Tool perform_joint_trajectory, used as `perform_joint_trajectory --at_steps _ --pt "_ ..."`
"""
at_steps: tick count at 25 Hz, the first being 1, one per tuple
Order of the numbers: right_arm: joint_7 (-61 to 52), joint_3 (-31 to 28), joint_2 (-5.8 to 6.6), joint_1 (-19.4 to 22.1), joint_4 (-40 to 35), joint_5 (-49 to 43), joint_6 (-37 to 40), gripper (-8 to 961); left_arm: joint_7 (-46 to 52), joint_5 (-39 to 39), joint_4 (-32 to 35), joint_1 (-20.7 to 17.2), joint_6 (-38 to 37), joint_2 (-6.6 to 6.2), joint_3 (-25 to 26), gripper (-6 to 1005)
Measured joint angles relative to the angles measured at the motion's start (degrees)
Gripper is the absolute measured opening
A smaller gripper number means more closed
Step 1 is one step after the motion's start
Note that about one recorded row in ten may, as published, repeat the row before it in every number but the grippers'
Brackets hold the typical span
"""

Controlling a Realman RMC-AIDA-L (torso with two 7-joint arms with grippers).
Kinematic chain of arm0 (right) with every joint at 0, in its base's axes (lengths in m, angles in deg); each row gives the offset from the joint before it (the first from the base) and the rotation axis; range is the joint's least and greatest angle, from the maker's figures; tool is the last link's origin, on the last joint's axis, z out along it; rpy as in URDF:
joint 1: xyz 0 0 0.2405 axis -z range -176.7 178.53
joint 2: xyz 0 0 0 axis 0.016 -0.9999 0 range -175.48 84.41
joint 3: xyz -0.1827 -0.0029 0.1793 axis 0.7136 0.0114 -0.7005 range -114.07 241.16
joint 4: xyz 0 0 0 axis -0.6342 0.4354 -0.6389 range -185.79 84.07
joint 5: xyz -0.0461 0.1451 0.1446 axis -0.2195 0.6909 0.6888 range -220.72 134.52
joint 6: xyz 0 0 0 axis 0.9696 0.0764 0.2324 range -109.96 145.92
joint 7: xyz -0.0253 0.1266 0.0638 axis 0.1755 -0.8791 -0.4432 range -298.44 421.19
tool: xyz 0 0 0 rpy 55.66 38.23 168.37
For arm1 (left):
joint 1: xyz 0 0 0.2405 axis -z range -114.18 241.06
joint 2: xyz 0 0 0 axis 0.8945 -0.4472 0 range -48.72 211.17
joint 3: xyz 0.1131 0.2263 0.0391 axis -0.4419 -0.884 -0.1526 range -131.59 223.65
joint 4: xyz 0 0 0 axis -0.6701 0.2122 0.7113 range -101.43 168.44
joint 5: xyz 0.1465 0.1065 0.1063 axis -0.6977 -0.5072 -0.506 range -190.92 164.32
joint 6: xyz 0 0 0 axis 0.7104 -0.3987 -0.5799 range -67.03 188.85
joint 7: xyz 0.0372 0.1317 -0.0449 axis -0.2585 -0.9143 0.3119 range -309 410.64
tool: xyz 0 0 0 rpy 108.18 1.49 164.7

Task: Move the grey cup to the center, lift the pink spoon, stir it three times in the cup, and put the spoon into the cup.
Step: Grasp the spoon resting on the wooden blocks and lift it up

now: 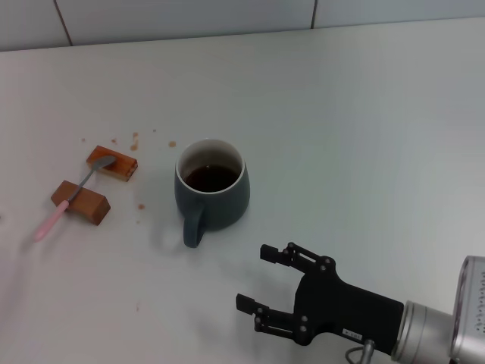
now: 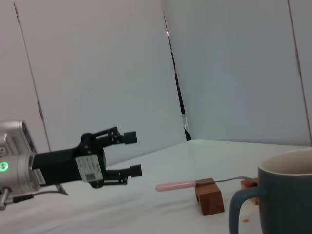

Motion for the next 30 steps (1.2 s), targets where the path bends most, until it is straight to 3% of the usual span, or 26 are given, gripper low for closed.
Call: perform_joint_trajectory --at_steps 30 --pt "0.00 0.14 -0.08 0.30 -0.08 0.00 -0.03 826 -0.47 -0.39 -5.39 2.17 6.77 0.31 -1.47 852"
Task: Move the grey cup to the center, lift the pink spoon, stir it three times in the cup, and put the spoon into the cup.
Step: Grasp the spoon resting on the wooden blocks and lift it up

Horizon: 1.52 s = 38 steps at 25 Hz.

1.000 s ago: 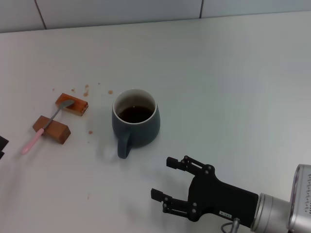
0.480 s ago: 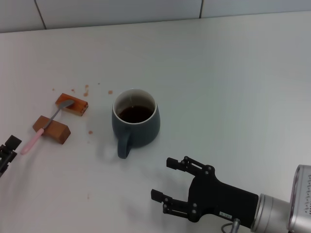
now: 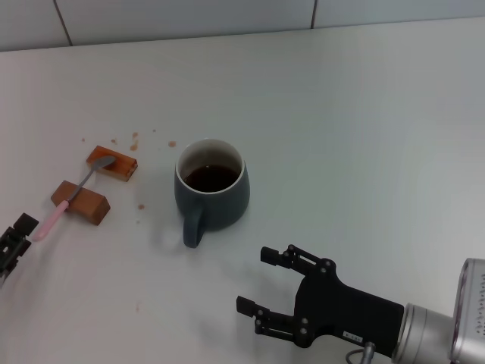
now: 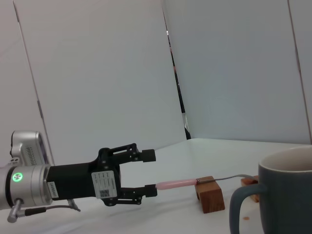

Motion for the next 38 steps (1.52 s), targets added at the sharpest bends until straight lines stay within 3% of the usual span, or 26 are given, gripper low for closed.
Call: perform_joint_trajectory --at_steps 38 --pt "-1.27 0.64 -0.04 -0.16 -0.69 0.00 0.00 825 4.47 0.01 -1.31 3.66 4.21 -0.18 -2.01 848"
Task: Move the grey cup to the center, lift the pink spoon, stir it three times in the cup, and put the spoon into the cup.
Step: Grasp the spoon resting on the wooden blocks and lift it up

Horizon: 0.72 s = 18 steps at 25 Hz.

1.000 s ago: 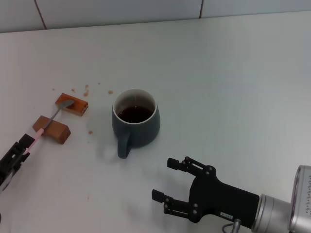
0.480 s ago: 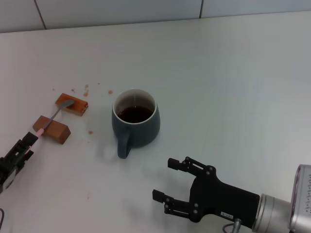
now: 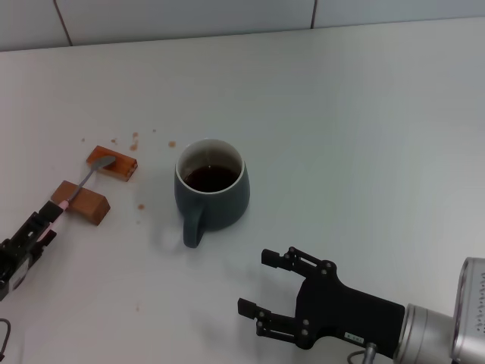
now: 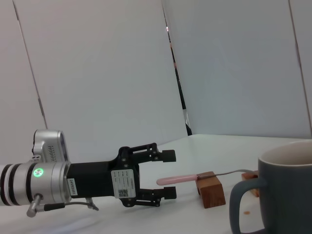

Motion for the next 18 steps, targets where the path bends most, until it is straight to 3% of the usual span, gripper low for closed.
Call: perform_joint_trajectory --at_steps 18 --pt "-0.14 0.06 -0.09 -0.11 -0.10 0.00 -0.53 825 1.20 0.08 -0.13 1.25 1.19 0.00 -0.80 844"
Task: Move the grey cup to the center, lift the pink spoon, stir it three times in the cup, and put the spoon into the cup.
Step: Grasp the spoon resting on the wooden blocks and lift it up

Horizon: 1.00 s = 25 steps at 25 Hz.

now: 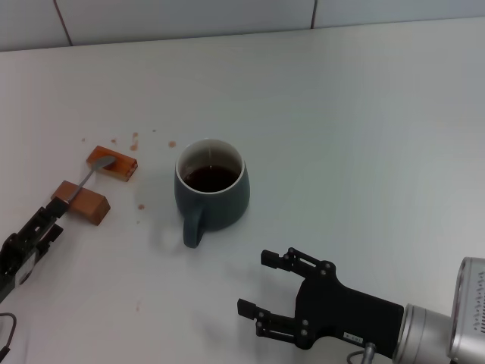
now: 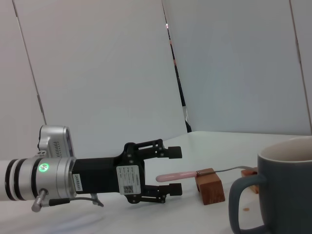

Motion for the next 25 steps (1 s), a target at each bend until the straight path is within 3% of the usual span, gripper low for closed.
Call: perform_joint_trajectory --at_steps 16,21,25 --pt "-0.04 0.00 0.00 0.01 0.00 -0.25 -0.01 825 0.48 0.04 -0.44 0.57 2.19 0.07 -0.04 835" --pt "-0.08 0.00 0.00 -0.04 0.00 -0.47 -0.01 825 0.49 0.00 -0.53 0.70 2.57 0.10 0.00 652" --pt "-0.09 0.00 0.00 -0.08 0.00 -0.56 0.00 825 0.50 0.07 -0.68 0.74 2.74 0.10 0.25 625"
